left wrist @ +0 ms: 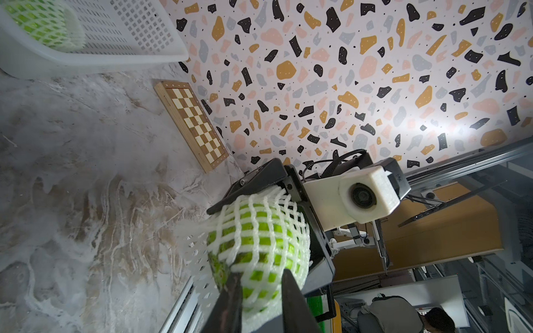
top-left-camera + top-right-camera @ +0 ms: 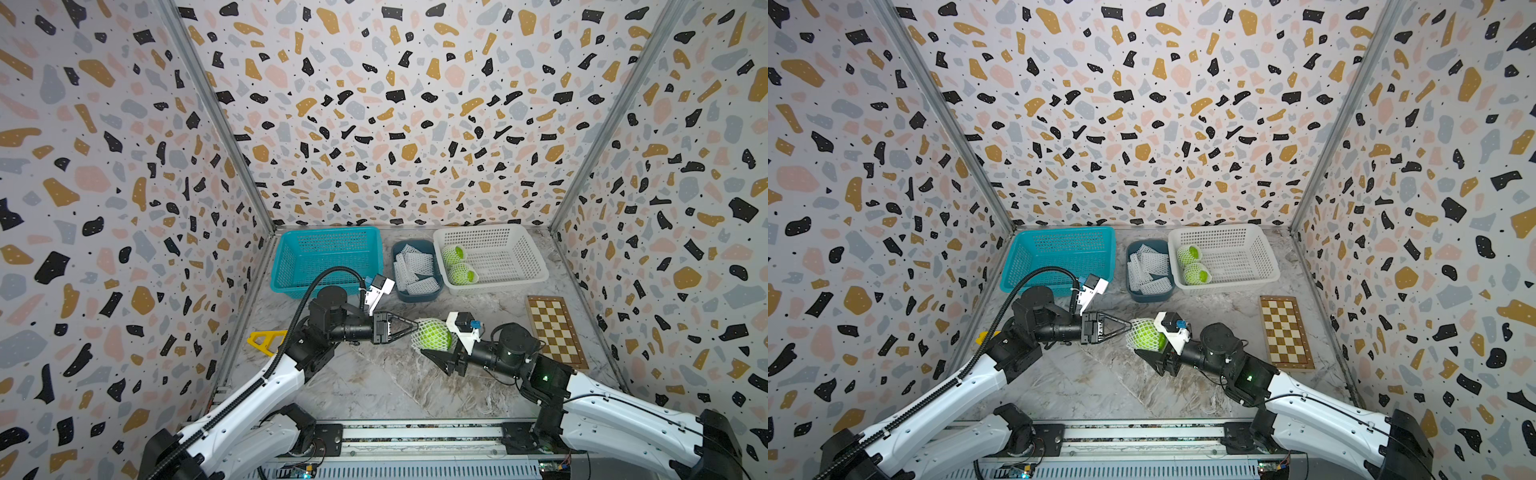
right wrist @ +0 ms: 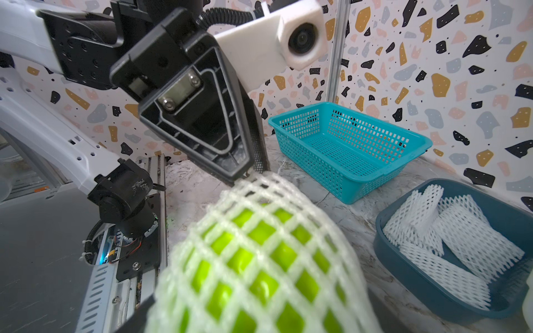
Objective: Sleeve custard apples in foam nets
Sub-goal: Adjust the foam net on the custard apple.
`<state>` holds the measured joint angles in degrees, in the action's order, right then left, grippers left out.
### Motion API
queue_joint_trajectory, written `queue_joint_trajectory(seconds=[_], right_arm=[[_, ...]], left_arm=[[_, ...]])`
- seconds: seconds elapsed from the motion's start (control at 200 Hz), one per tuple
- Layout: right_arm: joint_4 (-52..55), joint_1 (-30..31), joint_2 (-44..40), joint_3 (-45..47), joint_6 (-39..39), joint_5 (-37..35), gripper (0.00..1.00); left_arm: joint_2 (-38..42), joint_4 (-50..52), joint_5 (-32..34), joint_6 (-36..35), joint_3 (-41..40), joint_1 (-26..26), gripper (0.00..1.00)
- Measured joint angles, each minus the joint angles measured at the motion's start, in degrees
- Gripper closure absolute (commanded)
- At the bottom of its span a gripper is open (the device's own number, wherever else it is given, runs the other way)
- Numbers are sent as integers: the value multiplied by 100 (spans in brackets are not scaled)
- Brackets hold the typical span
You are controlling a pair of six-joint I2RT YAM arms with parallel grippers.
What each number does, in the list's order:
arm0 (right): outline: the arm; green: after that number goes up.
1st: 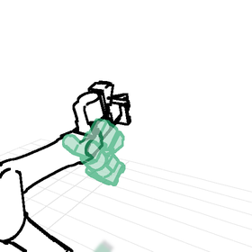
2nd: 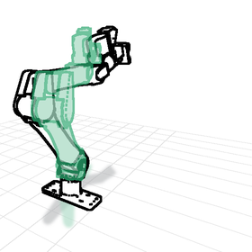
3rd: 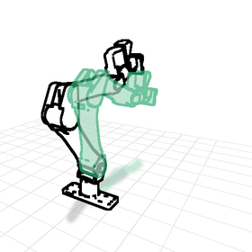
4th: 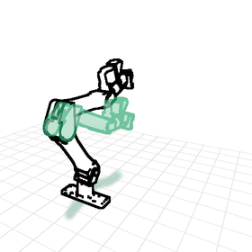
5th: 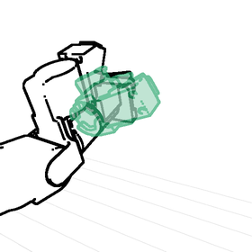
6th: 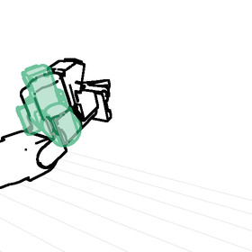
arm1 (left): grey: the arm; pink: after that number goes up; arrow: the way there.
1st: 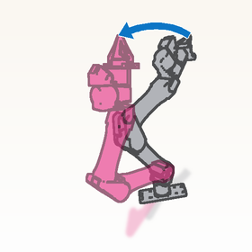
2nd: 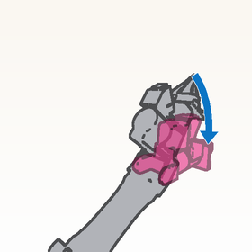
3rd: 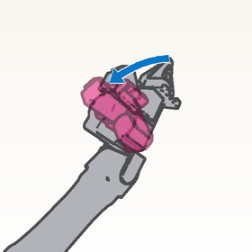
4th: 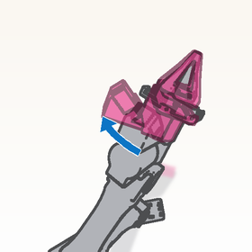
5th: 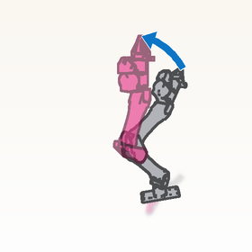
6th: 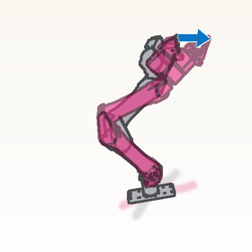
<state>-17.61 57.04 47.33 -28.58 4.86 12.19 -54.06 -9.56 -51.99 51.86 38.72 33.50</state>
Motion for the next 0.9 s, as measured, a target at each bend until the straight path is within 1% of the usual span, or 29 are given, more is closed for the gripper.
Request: queue_joint_trajectory(seconds=[0.035, 0.08, 0.115, 0.265, 0.385, 0.521, 0.576, 0.656, 0.901], right_arm=[[-2, 0, 0, 0, 2, 2, 24], [-2, 0, 0, 0, 2, 4, 24], [-2, 0, 0, 0, 4, 9, 24], [-50, 0, -2, 0, 9, 31, 24], [-87, 0, -9, 0, 13, 48, 24], [-96, 0, -9, 0, 15, 48, 24], [-98, 0, -9, 0, 22, 46, 24], [-103, 0, -9, 0, 26, 42, 24], [-111, -136, -151, 4, 166, 101, 24]], left_arm=[[-4, -39, 0, 24, 0, 0, 75], [-15, -85, 0, 42, 0, 2, 71], [-28, -122, 2, 50, 0, 7, 70], [-105, -136, 7, 94, 0, 17, 69], [-175, -179, 13, 118, 0, 44, 76], [-216, -293, 15, 160, 0, 70, 90], [-216, -315, 15, 175, 0, 70, 93], [-216, -330, 22, 144, 0, 70, 100], [-214, -289, 105, 131, 0, 70, 100]])
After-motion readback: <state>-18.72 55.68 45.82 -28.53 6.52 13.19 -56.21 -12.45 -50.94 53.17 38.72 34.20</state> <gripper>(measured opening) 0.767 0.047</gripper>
